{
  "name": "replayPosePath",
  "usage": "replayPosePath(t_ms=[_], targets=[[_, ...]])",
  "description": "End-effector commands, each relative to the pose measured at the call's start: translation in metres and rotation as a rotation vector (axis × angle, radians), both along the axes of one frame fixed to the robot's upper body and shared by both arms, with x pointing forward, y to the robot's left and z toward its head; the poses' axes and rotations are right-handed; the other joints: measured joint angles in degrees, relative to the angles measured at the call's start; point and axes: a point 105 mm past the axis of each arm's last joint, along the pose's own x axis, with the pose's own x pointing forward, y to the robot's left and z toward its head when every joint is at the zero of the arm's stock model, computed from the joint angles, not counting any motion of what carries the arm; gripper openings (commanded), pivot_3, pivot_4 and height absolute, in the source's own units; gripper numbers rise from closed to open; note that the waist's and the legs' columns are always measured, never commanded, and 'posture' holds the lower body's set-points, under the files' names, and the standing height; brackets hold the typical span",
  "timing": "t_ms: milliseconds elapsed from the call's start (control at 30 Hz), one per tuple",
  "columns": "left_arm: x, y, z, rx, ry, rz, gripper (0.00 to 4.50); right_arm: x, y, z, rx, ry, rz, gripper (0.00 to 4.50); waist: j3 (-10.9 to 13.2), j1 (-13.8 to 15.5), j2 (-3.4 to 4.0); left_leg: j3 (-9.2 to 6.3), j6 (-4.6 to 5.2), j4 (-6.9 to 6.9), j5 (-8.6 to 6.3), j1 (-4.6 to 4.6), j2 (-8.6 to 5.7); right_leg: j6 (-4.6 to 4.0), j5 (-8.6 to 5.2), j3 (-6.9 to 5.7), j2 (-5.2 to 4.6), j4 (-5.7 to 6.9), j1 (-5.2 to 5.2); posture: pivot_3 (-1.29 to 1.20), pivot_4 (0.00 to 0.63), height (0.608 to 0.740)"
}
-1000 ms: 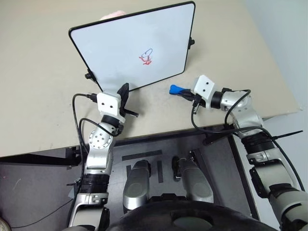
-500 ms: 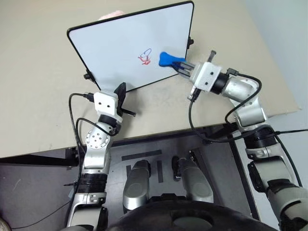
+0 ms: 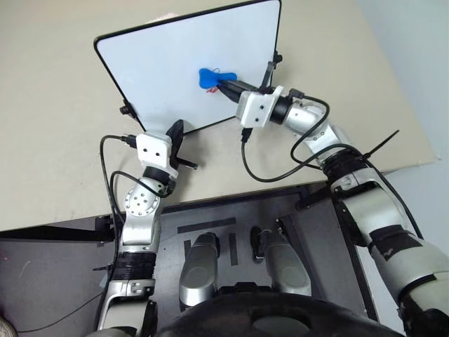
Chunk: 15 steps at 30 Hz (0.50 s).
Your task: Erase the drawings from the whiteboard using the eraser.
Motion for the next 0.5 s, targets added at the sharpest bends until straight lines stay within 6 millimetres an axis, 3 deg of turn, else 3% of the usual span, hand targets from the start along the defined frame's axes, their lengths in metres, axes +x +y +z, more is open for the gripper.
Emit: replayPosePath(t_ms=[33, 233, 500], targets=[[-0.004, 0.001, 0.011, 0.003, -0.049, 0.003, 0.0, 0.005, 0.003, -0.01, -0.023, 0.022, -0.022, 0.04, 0.0, -0.12, 0.0, 0.0, 0.0, 0.0, 0.0, 0.01, 0.0, -0.02, 0.05, 0.0, 0.0, 0.0, 0.0, 0.0, 0.15, 0.74], [-0.005, 0.002, 0.011, 0.005, -0.046, 0.003, 0.0, 0.004, 0.004, -0.021, -0.037, 0.042, -0.02, 0.04, 0.0, -0.27, 0.0, -0.04, -0.02, -0.01, -0.02, 0.02, 0.0, -0.17, 0.35, 0.0, 0.01, -0.01, -0.03, 0.0, 0.15, 0.74], [-0.004, 0.0, 0.011, 0.006, -0.047, -0.004, 0.0, 0.015, -0.004, 0.025, 0.089, -0.142, -0.094, 0.04, 0.01, -0.3, 0.02, -0.05, -0.02, -0.02, -0.01, 0.0, 0.0, -0.22, 0.46, 0.0, 0.01, -0.03, -0.09, 0.0, 0.15, 0.74]])
